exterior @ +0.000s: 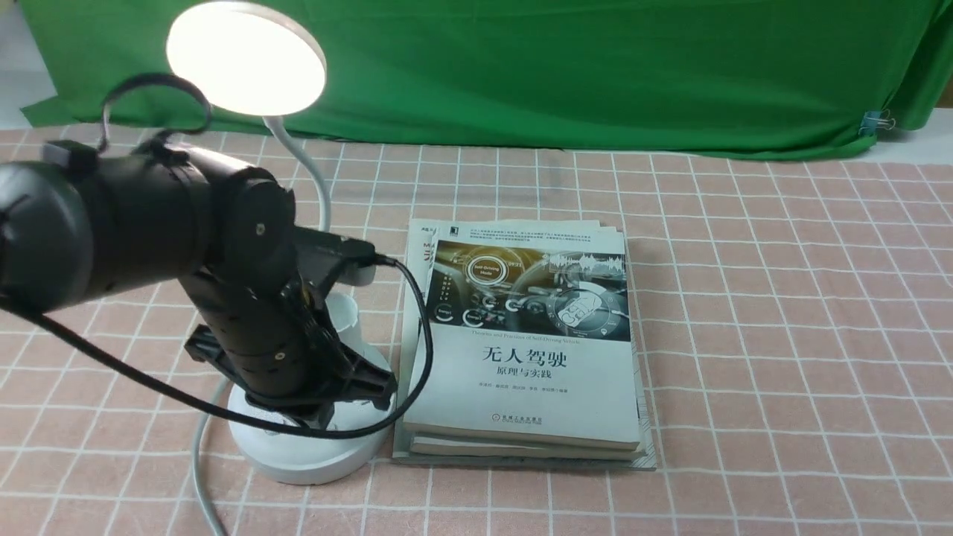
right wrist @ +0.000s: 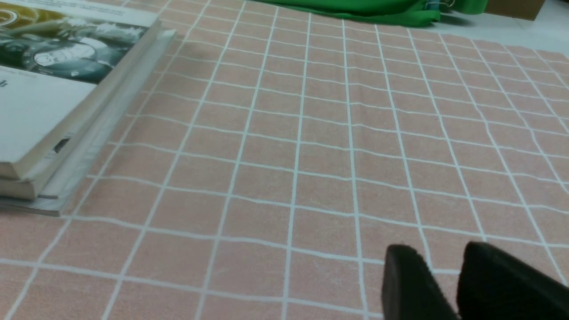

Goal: Turn off the table lamp on the pink coffee tablecloth by hand.
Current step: 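Press the power button on the round power strip under the lamp with the left gripper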

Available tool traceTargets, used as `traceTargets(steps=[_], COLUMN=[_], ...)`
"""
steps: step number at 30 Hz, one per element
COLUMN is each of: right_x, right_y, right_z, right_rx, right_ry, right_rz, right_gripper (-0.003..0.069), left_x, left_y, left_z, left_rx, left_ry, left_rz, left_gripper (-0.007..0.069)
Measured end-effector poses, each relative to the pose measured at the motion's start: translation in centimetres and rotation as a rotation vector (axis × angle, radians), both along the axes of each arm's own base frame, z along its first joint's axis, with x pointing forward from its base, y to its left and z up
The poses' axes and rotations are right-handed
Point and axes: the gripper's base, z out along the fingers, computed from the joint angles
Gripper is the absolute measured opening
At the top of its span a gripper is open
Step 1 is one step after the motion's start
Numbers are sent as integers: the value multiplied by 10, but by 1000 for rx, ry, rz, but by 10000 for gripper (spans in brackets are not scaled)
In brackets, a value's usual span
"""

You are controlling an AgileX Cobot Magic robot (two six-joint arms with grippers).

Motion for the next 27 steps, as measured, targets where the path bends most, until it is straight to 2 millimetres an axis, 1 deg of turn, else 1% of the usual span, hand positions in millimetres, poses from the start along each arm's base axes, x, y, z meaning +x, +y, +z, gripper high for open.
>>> traceTargets(steps=[3,5,9,10,14,19,23,24,25,27], right_x=[0,0,0,0,0,0,0,0,0,0], right_y=[0,0,0,0,0,0,0,0,0,0], right_z=[0,0,0,0,0,0,0,0,0,0], right_rx=[0,0,0,0,0,0,0,0,0,0], right_ry=[0,0,0,0,0,0,0,0,0,0], right_rz=[0,0,0,0,0,0,0,0,0,0], right_gripper=[240,240,240,240,240,240,240,240,240,240], left_x=[0,0,3,5,9,11,7,1,0,-13], left_y=[0,0,-1,-2,-4,-5,-3,-1,0,6], left_z=[6,5,-4,-10,-27,-27,-21,-9,-8,16], left_rx=[-14,-15,-5,2,21,19,16,3,2,-33], left_ry=[-33,-35,-11,8,50,44,40,18,16,-60], left_rz=[1,1,3,8,8,9,8,9,9,10], left_gripper=[-8,-8,-8,-8,-6,-5,-5,-5,-5,-5])
